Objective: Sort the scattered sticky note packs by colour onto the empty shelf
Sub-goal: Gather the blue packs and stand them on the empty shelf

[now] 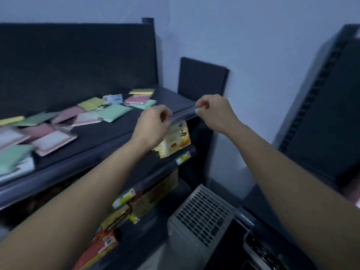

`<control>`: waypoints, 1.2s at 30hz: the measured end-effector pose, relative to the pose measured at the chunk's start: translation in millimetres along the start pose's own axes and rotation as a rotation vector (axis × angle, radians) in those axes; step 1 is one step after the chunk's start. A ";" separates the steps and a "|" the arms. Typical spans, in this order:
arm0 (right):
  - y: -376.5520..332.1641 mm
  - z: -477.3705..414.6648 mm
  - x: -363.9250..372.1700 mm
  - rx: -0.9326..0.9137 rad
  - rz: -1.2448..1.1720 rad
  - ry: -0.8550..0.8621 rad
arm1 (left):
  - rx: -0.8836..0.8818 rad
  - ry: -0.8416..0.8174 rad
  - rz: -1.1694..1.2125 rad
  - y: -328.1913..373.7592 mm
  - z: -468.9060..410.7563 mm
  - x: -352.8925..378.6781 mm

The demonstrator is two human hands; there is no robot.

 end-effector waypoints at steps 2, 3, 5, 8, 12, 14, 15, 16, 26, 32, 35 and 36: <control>-38.3 -18.7 41.8 -0.049 -0.018 -0.059 | -0.058 0.042 -0.018 -43.2 -0.6 -38.0; -54.3 -27.1 61.1 -0.068 -0.021 -0.083 | -0.089 0.064 -0.035 -63.0 -0.7 -56.1; -79.3 -42.2 94.4 -0.084 -0.028 -0.116 | -0.142 0.105 -0.084 -97.4 0.3 -87.7; -105.6 -62.3 134.5 -0.099 -0.032 -0.155 | -0.216 0.134 -0.105 -138.5 3.4 -122.0; -126.5 -92.3 170.6 -0.113 -0.035 -0.172 | -0.302 0.183 -0.112 -176.7 5.2 -153.3; -135.3 -110.6 188.9 -0.135 -0.030 -0.195 | -0.338 0.204 -0.129 -191.7 4.5 -165.1; -137.7 -120.1 197.0 -0.131 -0.027 -0.206 | -0.356 0.212 -0.141 -198.7 3.5 -170.8; -139.2 -130.3 204.7 -0.125 -0.020 -0.213 | -0.372 0.225 -0.153 -205.0 1.6 -176.9; -134.7 -231.9 290.5 -0.136 0.055 -0.410 | -0.511 0.304 -0.279 -248.4 -49.7 -200.5; -125.3 -257.1 346.9 -0.202 0.267 -0.698 | -0.560 0.287 -0.306 -259.0 -80.5 -189.4; -119.9 -265.6 359.1 -0.175 0.263 -0.756 | -0.578 0.267 -0.329 -264.9 -88.1 -183.5; -118.0 -268.6 361.7 -0.169 0.276 -0.767 | -0.578 0.260 -0.331 -265.9 -90.4 -181.3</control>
Point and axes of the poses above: each hand's wrist, its own z-axis away from the middle knuckle, its own x-axis out of the palm, y = z × x, the point moved 10 cm from there along -z, towards the middle knuckle, and after that the axes turned 2 degrees about -z, right-handed, at the moved point
